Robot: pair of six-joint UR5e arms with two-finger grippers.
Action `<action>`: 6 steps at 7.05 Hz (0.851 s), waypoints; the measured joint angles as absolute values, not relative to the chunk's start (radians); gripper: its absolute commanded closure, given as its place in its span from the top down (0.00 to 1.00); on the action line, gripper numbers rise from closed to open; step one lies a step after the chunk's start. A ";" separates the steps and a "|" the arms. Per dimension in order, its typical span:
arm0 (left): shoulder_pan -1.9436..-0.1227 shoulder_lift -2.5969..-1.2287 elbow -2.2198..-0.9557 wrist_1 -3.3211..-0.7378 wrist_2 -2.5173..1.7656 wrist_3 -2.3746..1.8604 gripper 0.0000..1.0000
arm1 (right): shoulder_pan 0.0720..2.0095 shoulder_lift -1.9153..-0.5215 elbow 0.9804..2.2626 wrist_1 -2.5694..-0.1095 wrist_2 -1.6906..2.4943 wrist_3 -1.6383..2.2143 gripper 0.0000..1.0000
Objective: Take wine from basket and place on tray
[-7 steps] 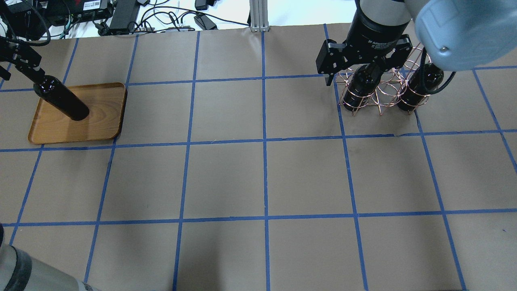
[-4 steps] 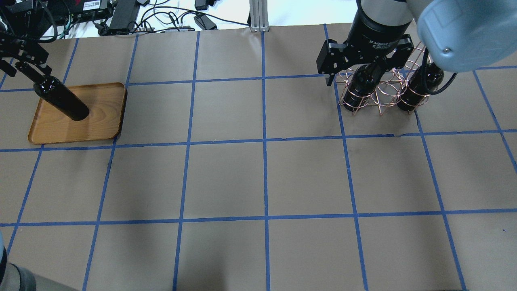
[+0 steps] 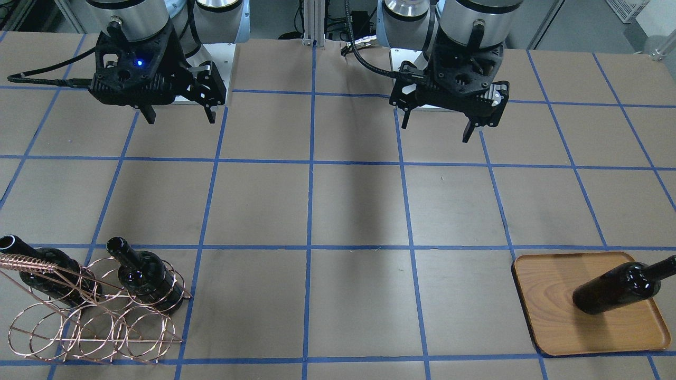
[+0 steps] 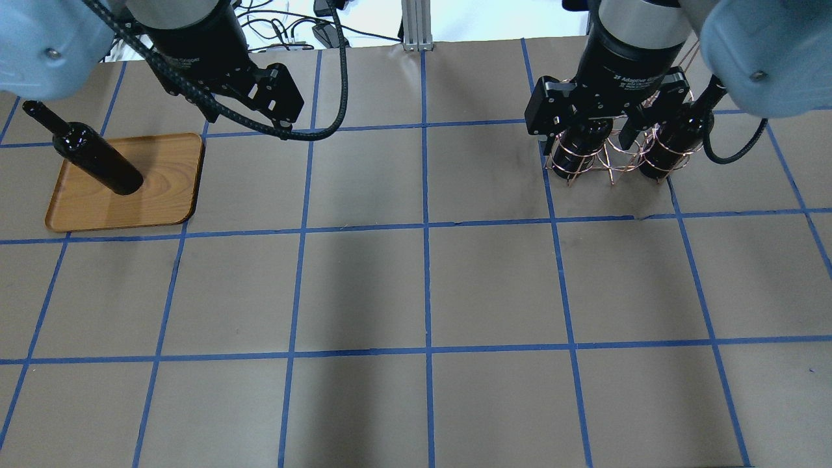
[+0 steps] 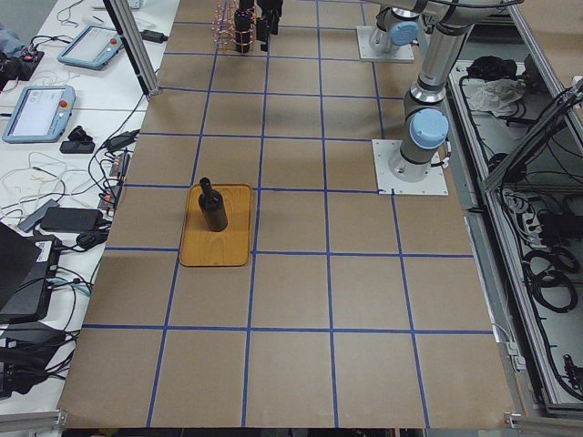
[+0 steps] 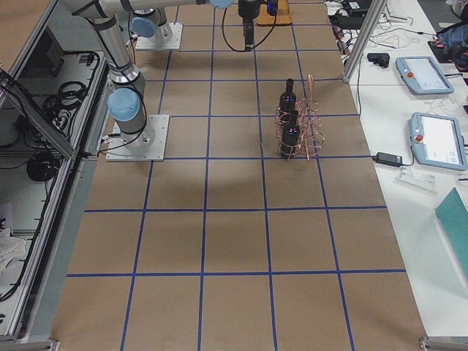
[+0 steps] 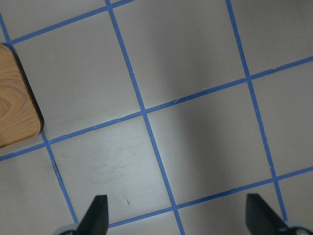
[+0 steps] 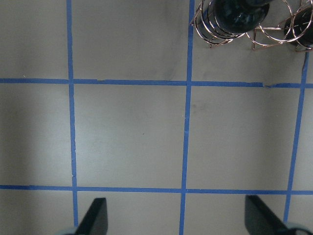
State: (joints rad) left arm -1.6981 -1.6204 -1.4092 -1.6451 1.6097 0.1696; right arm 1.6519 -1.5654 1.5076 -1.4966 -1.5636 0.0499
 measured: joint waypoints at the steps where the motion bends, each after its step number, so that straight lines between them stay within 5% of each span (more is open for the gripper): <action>1: -1.687 -1.607 -1.418 -1.657 1.600 0.167 1.00 | 1.643 -1.565 1.507 -1.490 -1.564 0.031 1.00; 6: -1.591 -1.536 -1.437 -1.671 1.544 0.164 1.00 | 1.626 -1.568 1.508 -1.482 -1.563 0.005 1.00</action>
